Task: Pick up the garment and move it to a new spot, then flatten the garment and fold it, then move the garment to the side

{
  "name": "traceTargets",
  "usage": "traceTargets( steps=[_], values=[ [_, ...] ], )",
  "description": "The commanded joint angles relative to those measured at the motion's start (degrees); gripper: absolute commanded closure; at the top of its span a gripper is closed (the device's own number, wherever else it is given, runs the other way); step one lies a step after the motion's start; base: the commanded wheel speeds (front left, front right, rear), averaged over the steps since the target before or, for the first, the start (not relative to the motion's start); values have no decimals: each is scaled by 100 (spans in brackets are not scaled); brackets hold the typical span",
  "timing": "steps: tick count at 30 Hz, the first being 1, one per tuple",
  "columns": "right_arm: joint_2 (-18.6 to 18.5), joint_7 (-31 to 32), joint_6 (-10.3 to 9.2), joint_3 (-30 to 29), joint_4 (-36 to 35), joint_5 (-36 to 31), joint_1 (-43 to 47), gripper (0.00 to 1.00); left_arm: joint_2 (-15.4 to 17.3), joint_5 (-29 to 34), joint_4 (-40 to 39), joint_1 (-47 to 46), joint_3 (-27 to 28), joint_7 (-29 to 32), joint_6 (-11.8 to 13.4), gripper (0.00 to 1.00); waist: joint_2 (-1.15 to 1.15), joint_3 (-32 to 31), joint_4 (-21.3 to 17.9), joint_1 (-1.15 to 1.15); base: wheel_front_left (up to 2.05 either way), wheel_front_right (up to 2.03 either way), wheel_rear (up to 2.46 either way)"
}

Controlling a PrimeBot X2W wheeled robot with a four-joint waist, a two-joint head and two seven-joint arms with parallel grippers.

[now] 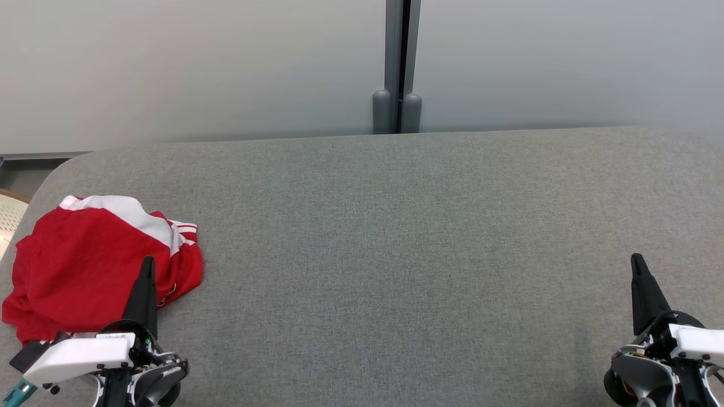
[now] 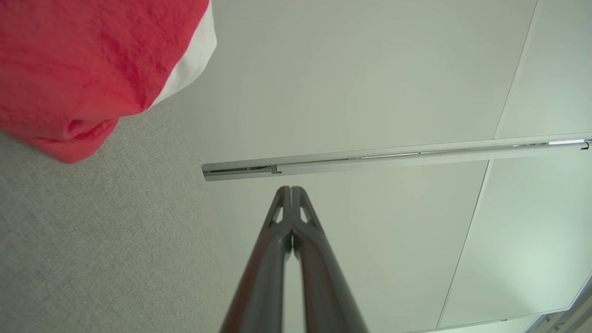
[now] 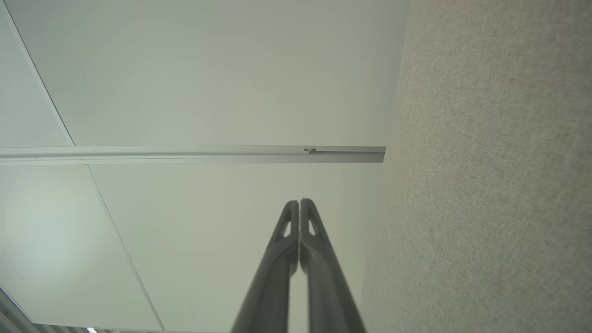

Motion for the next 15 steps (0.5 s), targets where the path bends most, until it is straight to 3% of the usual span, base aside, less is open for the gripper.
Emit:
traceTargets(
  steps=[1, 15],
  values=[
    [-14, 12, 0, 5, 3, -33, -64, 100, 14, 8, 7, -81, 15, 12, -24, 100, 0, 0, 0, 0, 0, 0, 0],
    [-14, 13, 0, 5, 3, -33, -64, 100, 14, 8, 7, -81, 15, 11, -24, 100, 0, 0, 0, 0, 0, 0, 0]
  ],
)
